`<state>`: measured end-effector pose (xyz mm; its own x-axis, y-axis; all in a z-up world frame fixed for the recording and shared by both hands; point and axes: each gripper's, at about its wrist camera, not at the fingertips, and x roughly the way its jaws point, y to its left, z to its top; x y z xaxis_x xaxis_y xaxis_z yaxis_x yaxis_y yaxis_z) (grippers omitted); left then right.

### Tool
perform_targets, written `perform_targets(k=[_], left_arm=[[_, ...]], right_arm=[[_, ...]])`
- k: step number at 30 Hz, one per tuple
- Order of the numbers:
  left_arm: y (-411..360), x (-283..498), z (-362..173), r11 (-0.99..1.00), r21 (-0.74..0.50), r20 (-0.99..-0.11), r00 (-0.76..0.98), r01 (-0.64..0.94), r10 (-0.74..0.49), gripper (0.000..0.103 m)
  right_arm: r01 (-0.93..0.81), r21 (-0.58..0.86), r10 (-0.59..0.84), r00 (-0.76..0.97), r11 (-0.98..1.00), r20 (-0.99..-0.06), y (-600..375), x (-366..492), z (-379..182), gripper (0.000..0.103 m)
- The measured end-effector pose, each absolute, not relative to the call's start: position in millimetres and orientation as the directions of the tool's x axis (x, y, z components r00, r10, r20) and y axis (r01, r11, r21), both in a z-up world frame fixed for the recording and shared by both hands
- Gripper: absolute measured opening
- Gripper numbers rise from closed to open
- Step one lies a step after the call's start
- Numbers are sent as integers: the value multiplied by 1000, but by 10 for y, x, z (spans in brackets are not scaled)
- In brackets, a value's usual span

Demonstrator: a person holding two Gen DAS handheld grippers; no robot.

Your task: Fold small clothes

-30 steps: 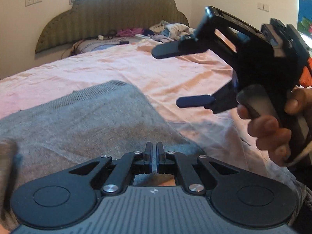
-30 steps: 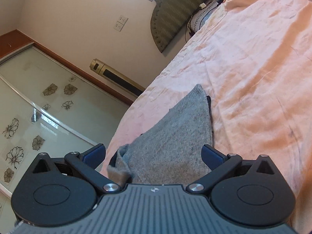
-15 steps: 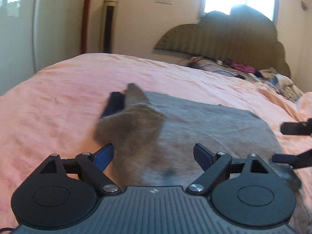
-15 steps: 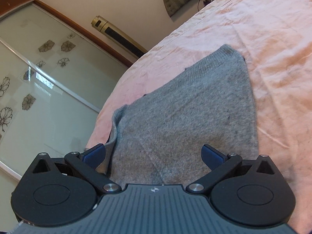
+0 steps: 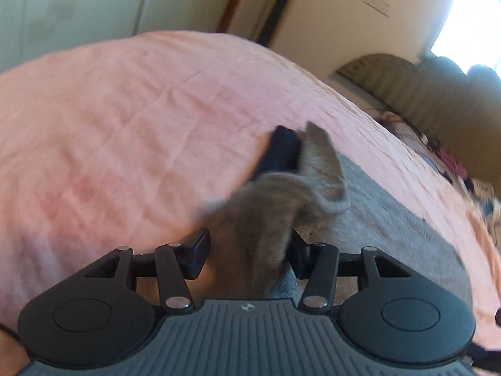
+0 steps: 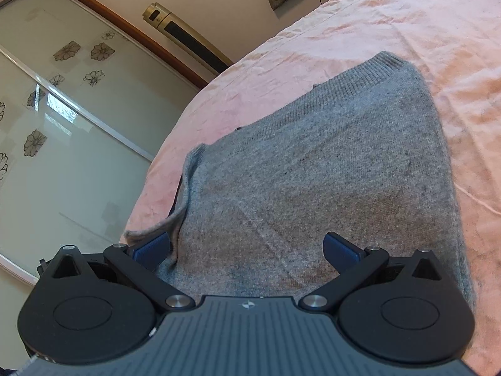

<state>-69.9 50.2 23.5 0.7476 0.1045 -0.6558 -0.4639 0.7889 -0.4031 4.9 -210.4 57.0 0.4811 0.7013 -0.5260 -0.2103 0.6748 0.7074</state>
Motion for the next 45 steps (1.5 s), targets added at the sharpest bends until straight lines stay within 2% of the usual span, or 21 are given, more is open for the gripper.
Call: perform_targets(k=[3, 6, 11, 18, 20, 22, 24, 28, 32, 36, 38, 41, 45], left_arm=[[549, -769, 247, 781, -451, -640, 767, -431, 54, 50], [615, -789, 235, 729, -548, -616, 788, -411, -19, 61], [641, -754, 219, 732, -548, -618, 786, -406, -27, 59], [704, -723, 178, 737, -543, -621, 783, -402, -31, 46], [723, -717, 167, 740, -537, -626, 779, -405, -28, 37], [761, -702, 137, 739, -534, -636, 771, -411, -31, 19], [809, -703, 116, 733, -544, -634, 772, -408, -41, 14], [793, -721, 124, 759, -524, -628, 777, -386, -38, 8], [754, -734, 150, 789, -498, -624, 780, -361, -37, 8], [1010, -738, 40, 648, -654, -601, 787, -389, -135, 14], [1040, -719, 29, 636, -667, -595, 791, -389, -141, 14], [821, -677, 143, 765, -537, -603, 796, -355, -54, 8], [162, -734, 419, 971, -205, -468, 884, -124, 14, 7]], right_arm=[[-215, 704, 703, 470, 677, -533, -2023, 106, 574, 103], [-231, 694, 708, 448, 682, -546, -1864, 170, 589, 103], [-308, 668, 730, 396, 677, -557, -1524, 252, 714, 103], [-414, 609, 736, 356, 676, -576, -1058, 450, 996, 103], [-440, 596, 739, 344, 672, -580, -908, 490, 1062, 103], [-458, 583, 737, 331, 671, -589, -770, 530, 1104, 103], [-477, 570, 735, 314, 670, -601, -629, 569, 1121, 103], [-491, 550, 722, 289, 675, -629, -414, 673, 1128, 103], [-478, 557, 718, 273, 679, -641, -274, 803, 1103, 103], [-483, 552, 712, 257, 680, -653, -133, 868, 1101, 103], [-494, 540, 705, 244, 681, -666, -32, 898, 1093, 103], [-506, 514, 684, 238, 693, -689, 94, 1023, 1089, 103], [-495, 506, 664, 213, 706, -717, 230, 1333, 1103, 103]])
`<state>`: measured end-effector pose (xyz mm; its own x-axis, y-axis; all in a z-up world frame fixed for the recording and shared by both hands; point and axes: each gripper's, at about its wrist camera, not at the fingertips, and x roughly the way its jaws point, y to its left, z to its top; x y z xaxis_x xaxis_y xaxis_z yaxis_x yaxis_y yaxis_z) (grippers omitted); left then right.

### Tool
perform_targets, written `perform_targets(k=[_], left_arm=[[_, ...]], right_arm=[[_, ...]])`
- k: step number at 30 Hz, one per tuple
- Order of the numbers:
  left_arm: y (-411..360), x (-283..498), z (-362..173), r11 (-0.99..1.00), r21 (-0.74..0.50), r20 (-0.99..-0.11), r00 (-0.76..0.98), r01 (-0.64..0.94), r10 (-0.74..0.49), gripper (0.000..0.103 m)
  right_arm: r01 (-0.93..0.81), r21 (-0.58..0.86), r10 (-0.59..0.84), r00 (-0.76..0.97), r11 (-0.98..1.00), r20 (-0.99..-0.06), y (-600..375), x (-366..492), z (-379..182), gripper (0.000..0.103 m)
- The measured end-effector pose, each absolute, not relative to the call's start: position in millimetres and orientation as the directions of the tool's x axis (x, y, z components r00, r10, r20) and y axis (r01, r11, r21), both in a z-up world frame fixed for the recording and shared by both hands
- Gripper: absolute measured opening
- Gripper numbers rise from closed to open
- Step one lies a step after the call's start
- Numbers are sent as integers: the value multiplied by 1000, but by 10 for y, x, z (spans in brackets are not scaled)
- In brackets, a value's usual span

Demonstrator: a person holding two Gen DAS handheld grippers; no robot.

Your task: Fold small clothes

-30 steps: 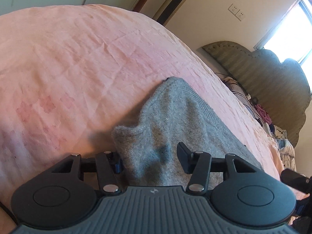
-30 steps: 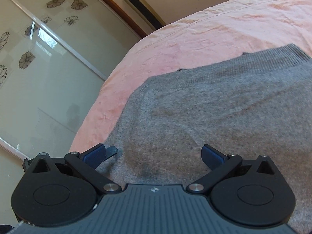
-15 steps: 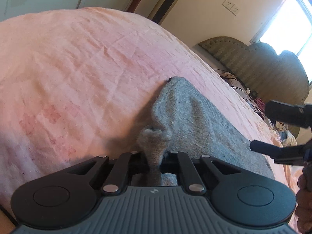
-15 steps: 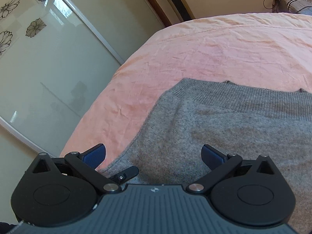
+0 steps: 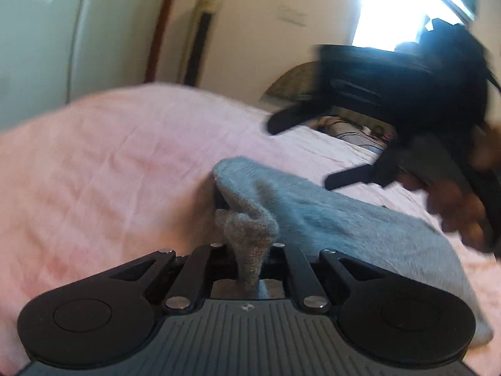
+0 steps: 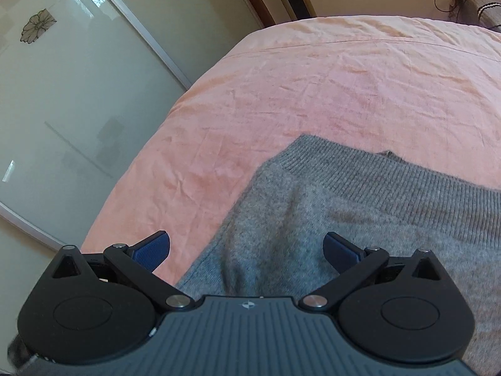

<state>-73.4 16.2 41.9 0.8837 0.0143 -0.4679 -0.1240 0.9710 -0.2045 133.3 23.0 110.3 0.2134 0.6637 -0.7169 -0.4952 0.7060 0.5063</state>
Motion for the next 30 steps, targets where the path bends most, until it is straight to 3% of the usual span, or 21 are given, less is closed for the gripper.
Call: perform_targets(k=[4, 9, 13, 15, 16, 17, 19, 23, 30], left_arm=[[-161, -720, 396, 998, -66, -472, 881, -13, -20, 7], [-234, -727, 348, 1000, -16, -481, 876, 22, -27, 7], [-294, -730, 339, 999, 13, -480, 877, 39, -28, 7], [-336, -741, 345, 998, 29, -485, 874, 47, -27, 7], [-359, -743, 352, 998, 39, -485, 874, 51, -26, 7], [-386, -747, 368, 997, 49, -483, 875, 59, -27, 7], [-454, -741, 416, 995, 69, -471, 882, 73, -32, 7], [-715, -701, 554, 985, 95, -432, 897, 143, -89, 7], [-1118, -738, 703, 916, 128, -389, 869, 380, -306, 7]], right_arm=[[-485, 494, 623, 144, 722, -769, 402, 1648, 1050, 103], [-516, 441, 560, 92, 734, -824, 605, 1814, 906, 102], [-548, 395, 512, 72, 737, -856, 757, 1874, 727, 80], [-556, 364, 491, 93, 747, -866, 812, 1902, 651, 77], [-565, 361, 499, 107, 742, -860, 811, 1899, 641, 68], [-578, 352, 506, 125, 737, -853, 800, 1894, 639, 45], [-585, 335, 500, 141, 738, -855, 711, 1903, 646, 20], [-581, 379, 562, 169, 720, -810, 208, 1974, 824, 18], [-500, 429, 613, 291, 752, -735, -1236, 1894, 1159, 17]])
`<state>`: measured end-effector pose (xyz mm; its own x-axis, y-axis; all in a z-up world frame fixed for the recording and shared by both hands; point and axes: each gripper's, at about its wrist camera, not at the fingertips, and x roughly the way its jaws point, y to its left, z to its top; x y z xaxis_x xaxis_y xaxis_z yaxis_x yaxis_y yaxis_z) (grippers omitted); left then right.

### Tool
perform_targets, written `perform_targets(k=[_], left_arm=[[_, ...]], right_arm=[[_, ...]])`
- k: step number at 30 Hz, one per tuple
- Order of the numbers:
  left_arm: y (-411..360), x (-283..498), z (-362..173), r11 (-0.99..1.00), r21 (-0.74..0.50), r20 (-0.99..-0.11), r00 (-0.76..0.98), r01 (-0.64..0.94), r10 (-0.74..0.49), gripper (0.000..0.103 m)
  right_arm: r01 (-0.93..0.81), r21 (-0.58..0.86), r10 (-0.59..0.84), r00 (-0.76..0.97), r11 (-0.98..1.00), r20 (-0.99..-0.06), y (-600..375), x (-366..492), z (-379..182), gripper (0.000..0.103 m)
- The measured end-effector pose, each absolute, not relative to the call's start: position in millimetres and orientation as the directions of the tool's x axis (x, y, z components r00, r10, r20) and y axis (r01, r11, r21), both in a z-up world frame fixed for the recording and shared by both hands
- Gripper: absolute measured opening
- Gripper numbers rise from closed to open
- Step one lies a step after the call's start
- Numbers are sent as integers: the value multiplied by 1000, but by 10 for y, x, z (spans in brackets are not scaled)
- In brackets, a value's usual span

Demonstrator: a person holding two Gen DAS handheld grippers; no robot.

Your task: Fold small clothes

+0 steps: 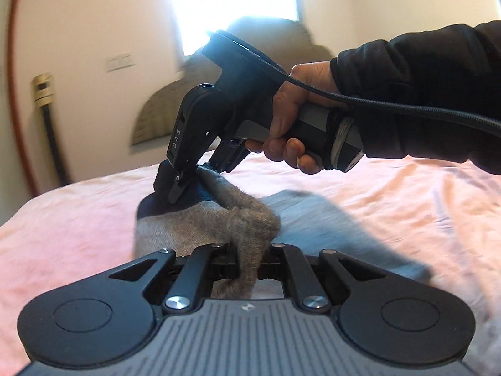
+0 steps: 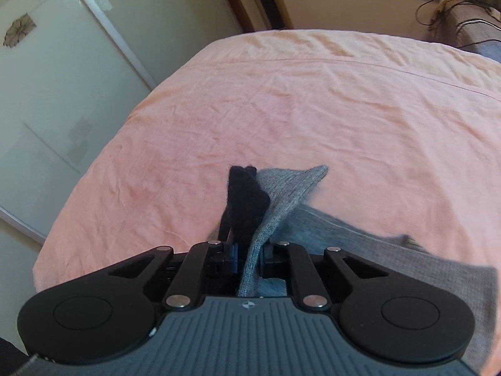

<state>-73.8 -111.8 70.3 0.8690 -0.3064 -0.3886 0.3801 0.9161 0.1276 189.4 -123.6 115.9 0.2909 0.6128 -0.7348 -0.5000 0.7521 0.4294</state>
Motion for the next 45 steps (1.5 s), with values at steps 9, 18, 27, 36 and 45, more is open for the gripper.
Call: perform_targets(k=[9, 18, 27, 36, 45], left_arm=[[-1304, -575, 264, 825, 154, -556, 738, 543, -382, 7], [-1520, -549, 177, 811, 212, -578, 739, 546, -346, 7], [-1535, -622, 110, 786, 153, -566, 705, 599, -427, 11], [-225, -676, 431, 827, -184, -432, 712, 531, -553, 90], [577, 845, 19, 590, -806, -448, 601, 49, -662, 91]], right_arm=[[-222, 548, 591, 360, 806, -722, -2685, 1647, 484, 27], [-176, 683, 686, 396, 709, -610, -2794, 1732, 277, 36], [-207, 582, 604, 453, 787, -656, -2902, 1636, 246, 13], [-134, 686, 599, 623, 715, -503, -3340, 1212, 467, 96], [-71, 723, 633, 545, 687, -549, -3128, 1408, 165, 93]])
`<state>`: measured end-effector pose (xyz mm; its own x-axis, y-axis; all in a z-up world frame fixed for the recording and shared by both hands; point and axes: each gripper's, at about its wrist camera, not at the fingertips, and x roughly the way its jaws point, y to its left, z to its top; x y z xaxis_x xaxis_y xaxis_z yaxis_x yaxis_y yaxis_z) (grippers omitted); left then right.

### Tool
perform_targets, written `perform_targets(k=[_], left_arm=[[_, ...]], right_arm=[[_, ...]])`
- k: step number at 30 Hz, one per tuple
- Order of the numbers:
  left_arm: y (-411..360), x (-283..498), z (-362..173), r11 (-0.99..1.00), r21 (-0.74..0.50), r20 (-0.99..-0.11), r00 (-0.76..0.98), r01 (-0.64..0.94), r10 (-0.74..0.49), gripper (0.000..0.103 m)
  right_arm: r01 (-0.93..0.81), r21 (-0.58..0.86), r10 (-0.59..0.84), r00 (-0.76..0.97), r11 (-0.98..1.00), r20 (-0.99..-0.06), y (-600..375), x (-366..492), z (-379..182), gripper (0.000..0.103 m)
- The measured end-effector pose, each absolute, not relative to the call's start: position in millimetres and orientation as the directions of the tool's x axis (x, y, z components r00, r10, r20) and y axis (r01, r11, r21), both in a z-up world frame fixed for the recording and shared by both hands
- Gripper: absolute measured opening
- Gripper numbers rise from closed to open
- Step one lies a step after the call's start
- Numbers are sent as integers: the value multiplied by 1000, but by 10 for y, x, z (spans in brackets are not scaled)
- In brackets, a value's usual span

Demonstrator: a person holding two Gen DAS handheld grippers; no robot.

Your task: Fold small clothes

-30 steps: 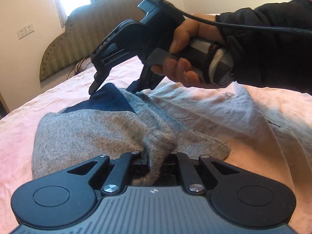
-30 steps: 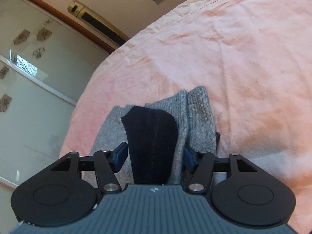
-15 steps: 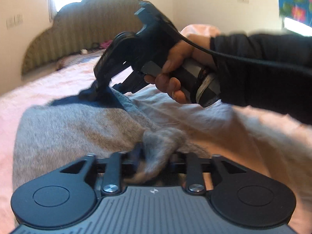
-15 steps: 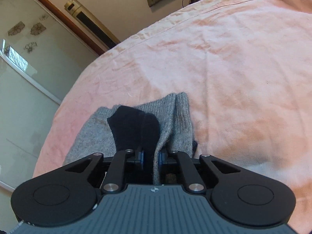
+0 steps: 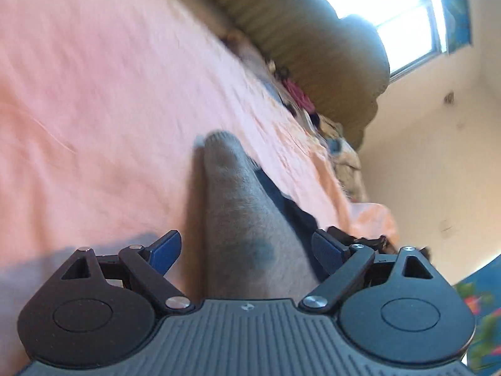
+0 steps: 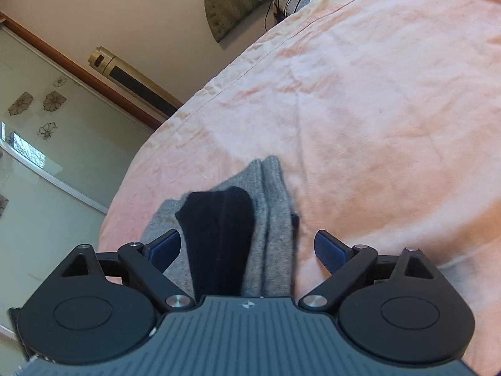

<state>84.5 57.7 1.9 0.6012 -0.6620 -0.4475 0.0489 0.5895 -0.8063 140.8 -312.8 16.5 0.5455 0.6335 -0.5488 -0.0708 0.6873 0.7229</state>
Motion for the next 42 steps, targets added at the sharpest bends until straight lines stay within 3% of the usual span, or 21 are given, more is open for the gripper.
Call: perform_targets(k=[2, 3, 4, 5, 7, 13, 17, 18, 20, 21, 23, 25, 26, 28, 30, 36, 38, 40, 41, 42], left_arm=[[452, 1061, -90, 586, -810, -473, 572, 17, -670, 77], [385, 1146, -139, 579, -815, -478, 546, 16, -688, 61], [345, 1220, -180, 580, -815, -495, 525, -5, -692, 43], [310, 1236, -208, 593, -805, -516, 522, -23, -679, 37], [291, 1273, -195, 612, -791, -527, 522, -14, -670, 31], [483, 1223, 148, 684, -728, -537, 585, 43, -608, 28], [829, 1396, 433, 771, -636, -556, 671, 37, -490, 31], [893, 1438, 464, 803, -595, -571, 683, 36, -455, 34], [1008, 1390, 532, 869, -494, -605, 719, -4, -341, 34], [1041, 1269, 599, 896, -444, -596, 749, -7, -290, 34], [1029, 840, 734, 939, -330, -523, 809, 99, -269, 47], [933, 333, 741, 971, -144, -461, 856, 190, -236, 90], [871, 49, 708, 973, -34, -428, 876, 230, -222, 94], [726, -367, 568, 951, 135, -394, 896, 277, -205, 94], [542, -592, 444, 921, 228, -417, 887, 315, -199, 94], [338, -503, 281, 916, 232, -488, 854, 326, -180, 90], [288, -419, 229, 913, 262, -507, 849, 313, -146, 78], [273, -351, 210, 913, 254, -527, 837, 319, -145, 57], [285, -324, 192, 916, 241, -535, 832, 320, -150, 49], [303, -327, 163, 920, 233, -539, 829, 315, -147, 32]], right_arm=[[-90, 718, 640, 539, 690, -548, -3023, 1451, 160, 92], [-98, 716, 642, 538, 691, -546, -2991, 1468, 152, 89], [-103, 716, 646, 533, 690, -546, -2959, 1480, 139, 78], [-98, 715, 650, 516, 692, -558, -2928, 1490, 117, 53], [-85, 703, 640, 501, 706, -583, -2884, 1485, 80, 30], [-158, 736, 685, 532, 658, -497, -2643, 1497, 318, 28], [-182, 763, 710, 544, 620, -447, -2272, 1778, 401, 29], [-162, 765, 702, 546, 623, -456, -2190, 1854, 371, 34], [-111, 733, 658, 545, 671, -520, -2056, 1916, 330, 58], [-105, 720, 648, 538, 686, -538, -2016, 1888, 328, 64], [-163, 703, 665, 522, 692, -534, -1985, 1704, 371, 69], [-210, 681, 674, 507, 701, -537, -2032, 1460, 431, 70], [-229, 668, 674, 502, 708, -542, -2074, 1301, 469, 71], [-255, 649, 675, 486, 716, -555, -2131, 1048, 509, 71], [-277, 648, 689, 466, 710, -556, -2161, 840, 529, 71], [-347, 556, 655, 418, 755, -629, -1918, 660, 511, 65], [-359, 517, 629, 409, 777, -661, -1827, 666, 478, 61], [-375, 499, 622, 399, 781, -674, -1759, 675, 443, 54], [-384, 486, 616, 394, 785, -683, -1732, 679, 417, 44], [-389, 474, 608, 396, 790, -688, -1722, 686, 399, 35]])
